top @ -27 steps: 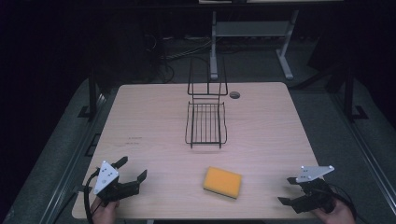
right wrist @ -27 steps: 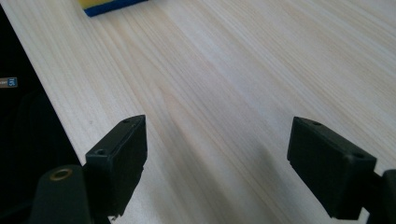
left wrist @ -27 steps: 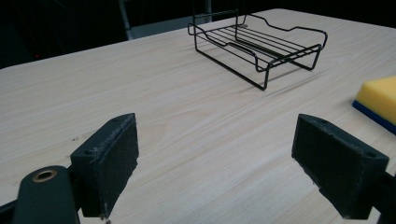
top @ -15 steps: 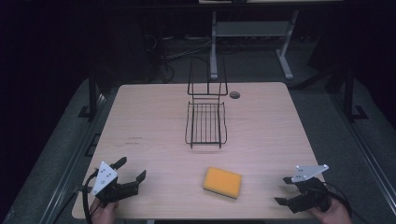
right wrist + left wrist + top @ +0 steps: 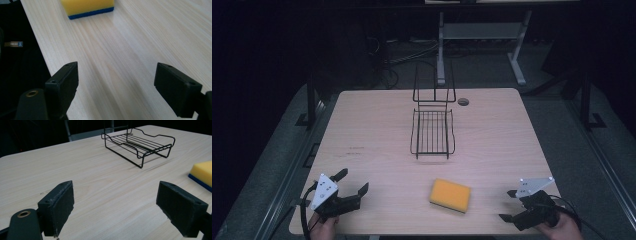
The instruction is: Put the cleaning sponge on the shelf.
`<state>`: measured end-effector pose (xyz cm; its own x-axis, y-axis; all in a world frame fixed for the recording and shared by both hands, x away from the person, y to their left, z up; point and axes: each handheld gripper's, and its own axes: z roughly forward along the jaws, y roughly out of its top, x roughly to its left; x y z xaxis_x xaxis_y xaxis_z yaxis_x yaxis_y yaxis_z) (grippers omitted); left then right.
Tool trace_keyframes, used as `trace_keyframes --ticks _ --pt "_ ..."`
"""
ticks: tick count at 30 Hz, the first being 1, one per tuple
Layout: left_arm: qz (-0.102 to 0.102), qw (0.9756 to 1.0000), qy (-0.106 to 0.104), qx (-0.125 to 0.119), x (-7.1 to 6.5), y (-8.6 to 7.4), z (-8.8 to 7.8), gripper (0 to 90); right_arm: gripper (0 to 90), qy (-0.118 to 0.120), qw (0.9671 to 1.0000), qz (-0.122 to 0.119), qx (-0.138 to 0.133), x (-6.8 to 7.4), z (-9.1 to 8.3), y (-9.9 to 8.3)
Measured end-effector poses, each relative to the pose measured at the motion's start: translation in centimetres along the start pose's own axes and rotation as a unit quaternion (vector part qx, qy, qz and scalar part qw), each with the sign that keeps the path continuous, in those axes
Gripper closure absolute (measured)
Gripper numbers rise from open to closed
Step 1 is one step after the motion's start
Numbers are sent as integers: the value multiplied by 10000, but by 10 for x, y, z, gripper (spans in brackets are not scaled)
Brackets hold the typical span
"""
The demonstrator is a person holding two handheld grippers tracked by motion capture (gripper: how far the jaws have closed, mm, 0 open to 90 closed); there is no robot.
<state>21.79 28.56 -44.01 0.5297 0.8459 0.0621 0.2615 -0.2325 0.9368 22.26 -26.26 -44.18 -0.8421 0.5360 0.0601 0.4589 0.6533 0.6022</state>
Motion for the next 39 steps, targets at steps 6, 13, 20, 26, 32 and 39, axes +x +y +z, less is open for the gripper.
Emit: trace_keyframes --ticks 6,13,20,26,32,39 --pt "-53 10000 -50 20 2 0 2 140 191 80 10000 -30 25 1 0 6" --pt "-80 10000 24 -12 4 -1 -1 140 186 127 9995 -233 179 6 4 22" --pt "-41 10000 20 -11 3 -1 -1 140 186 171 9987 -444 172 12 6 35" --pt "-65 10000 8 -13 4 -1 -1 140 189 205 9983 -498 215 14 8 40" --pt "-39 10000 -16 -32 2 -1 -1 140 189 288 9977 -558 239 16 9 47" --pt "-31 10000 -25 -46 2 -1 -1 140 187 388 9964 -700 280 20 15 57"
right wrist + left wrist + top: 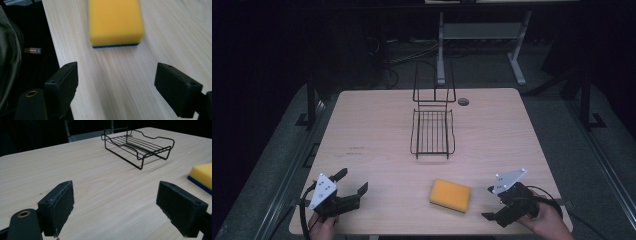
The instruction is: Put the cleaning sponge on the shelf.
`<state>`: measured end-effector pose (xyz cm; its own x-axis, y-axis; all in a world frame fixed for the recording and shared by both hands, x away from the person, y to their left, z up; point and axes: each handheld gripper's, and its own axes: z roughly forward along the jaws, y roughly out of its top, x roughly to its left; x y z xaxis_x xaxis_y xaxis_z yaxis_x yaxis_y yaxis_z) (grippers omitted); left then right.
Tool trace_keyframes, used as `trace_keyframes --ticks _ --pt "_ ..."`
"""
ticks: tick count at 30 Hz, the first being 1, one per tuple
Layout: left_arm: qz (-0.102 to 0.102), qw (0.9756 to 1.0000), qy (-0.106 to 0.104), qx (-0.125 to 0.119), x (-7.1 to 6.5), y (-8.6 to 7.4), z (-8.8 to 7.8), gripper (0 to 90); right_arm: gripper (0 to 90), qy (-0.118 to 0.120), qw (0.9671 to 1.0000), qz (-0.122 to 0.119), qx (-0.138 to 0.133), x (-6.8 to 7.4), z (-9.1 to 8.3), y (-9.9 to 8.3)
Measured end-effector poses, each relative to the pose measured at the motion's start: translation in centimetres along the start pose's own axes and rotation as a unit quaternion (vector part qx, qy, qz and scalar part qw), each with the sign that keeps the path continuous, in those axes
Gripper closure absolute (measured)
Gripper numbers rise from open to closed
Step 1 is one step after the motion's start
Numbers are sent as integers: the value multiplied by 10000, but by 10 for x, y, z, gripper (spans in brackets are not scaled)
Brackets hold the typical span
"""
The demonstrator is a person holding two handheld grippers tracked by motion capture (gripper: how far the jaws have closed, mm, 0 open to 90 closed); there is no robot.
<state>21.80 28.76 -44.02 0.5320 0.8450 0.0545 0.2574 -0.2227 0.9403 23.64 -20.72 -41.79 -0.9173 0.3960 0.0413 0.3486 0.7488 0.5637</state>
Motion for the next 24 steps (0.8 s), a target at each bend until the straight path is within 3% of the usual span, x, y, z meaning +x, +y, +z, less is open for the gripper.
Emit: trace_keyframes --ticks 18,24 --pt "-13 10000 8 -7 1 0 0 140 175 223 9991 -352 63 5 18 34" --pt "-16 10000 5 -10 2 0 -1 140 170 298 9989 -340 83 5 24 42"
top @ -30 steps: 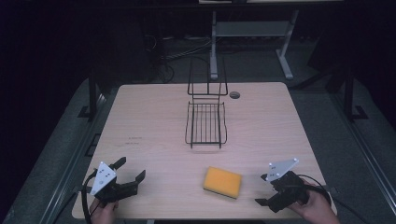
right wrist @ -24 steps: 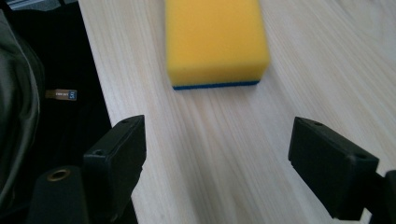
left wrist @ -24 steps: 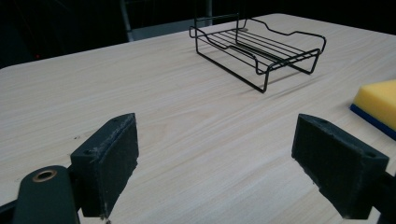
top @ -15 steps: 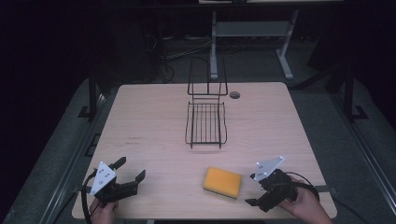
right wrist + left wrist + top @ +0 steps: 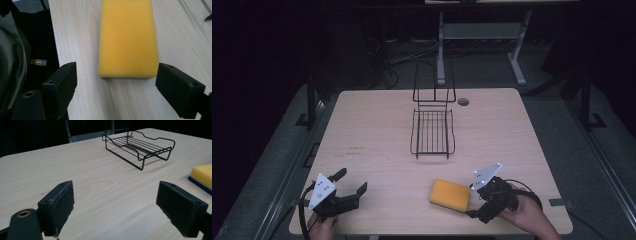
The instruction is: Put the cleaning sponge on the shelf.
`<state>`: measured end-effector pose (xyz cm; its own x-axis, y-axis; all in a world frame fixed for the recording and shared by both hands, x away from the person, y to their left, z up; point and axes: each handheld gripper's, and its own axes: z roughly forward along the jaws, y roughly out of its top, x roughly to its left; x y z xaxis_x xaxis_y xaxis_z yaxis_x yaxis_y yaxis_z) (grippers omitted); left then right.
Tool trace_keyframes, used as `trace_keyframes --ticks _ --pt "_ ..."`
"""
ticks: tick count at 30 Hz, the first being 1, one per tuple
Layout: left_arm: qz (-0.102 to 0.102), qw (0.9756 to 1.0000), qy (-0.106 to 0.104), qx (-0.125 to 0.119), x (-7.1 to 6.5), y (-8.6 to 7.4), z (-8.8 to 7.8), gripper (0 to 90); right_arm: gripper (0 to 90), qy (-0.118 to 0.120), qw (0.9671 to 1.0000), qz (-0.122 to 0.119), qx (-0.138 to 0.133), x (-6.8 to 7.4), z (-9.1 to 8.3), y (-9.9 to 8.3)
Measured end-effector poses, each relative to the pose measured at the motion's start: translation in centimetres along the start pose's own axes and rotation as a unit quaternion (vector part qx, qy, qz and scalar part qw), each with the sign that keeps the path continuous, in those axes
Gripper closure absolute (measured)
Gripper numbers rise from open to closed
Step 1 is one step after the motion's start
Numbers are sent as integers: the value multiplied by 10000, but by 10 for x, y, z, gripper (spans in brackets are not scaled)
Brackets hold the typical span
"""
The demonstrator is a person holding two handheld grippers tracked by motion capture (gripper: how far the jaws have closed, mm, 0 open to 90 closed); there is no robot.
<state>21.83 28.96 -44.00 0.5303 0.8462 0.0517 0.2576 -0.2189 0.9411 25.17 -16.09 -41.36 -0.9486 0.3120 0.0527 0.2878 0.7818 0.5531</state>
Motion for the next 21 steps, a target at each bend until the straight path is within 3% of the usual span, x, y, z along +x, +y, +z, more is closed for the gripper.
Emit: trace_keyframes --ticks 21 --pt "-5 10000 -2 -7 -1 0 0 140 163 86 9999 -72 116 -8 14 27"
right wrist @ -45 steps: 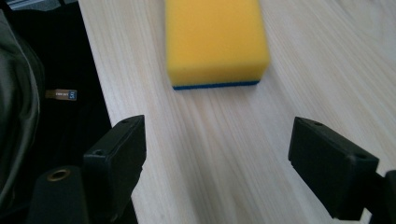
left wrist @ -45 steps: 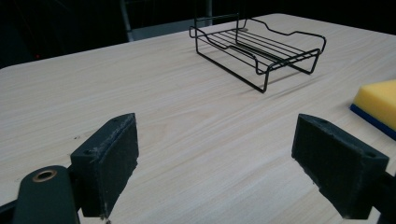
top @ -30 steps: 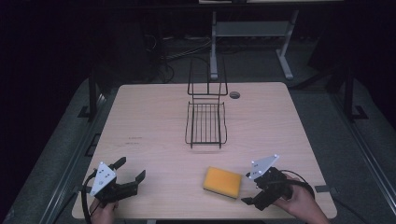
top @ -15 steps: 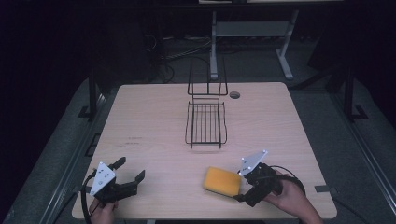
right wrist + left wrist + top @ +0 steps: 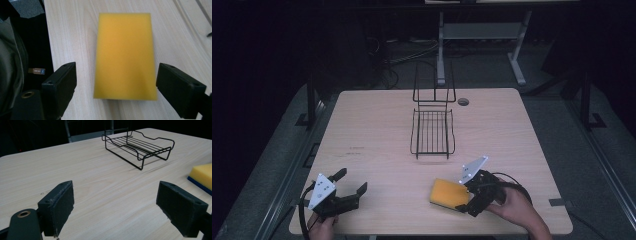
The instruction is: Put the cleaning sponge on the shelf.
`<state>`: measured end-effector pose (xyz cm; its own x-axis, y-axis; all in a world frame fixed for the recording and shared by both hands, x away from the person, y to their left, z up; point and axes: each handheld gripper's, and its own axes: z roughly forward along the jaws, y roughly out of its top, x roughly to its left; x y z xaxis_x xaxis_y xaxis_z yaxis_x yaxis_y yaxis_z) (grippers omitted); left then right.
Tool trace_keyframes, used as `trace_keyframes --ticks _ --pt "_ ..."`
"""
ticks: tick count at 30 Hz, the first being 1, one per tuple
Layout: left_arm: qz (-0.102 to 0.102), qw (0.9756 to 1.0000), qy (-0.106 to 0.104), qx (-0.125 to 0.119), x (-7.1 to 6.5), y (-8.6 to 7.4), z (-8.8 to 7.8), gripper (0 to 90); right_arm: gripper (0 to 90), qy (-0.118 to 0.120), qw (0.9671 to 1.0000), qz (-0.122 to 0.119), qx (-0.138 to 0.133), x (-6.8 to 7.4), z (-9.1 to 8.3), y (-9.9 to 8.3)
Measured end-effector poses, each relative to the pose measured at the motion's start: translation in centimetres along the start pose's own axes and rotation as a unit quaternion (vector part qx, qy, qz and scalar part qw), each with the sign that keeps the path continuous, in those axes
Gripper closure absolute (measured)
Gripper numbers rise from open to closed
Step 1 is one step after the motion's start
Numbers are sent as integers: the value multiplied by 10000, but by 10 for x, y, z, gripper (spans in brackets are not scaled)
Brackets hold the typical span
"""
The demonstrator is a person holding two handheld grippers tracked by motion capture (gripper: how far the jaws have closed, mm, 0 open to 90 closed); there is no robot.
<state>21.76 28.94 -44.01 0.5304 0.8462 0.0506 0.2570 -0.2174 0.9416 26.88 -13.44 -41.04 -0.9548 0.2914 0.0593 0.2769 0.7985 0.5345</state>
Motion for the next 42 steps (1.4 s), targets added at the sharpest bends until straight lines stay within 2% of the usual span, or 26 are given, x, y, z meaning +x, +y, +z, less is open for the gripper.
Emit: trace_keyframes --ticks 4,5,8,17,42 --pt "-12 10000 -5 -16 0 0 0 140 163 7 9999 56 107 -1 4 4" --pt "-11 10000 -2 4 0 0 0 140 163 -13 9998 18 198 -2 7 7" --pt "-7 10000 2 1 0 0 -1 140 163 -18 9997 -49 246 -3 9 11" --pt "-9 10000 5 -6 0 0 -1 140 163 25 9990 -91 442 -6 15 22" --pt "-53 10000 -7 -27 0 0 -1 140 149 141 9964 62 833 -18 38 28"
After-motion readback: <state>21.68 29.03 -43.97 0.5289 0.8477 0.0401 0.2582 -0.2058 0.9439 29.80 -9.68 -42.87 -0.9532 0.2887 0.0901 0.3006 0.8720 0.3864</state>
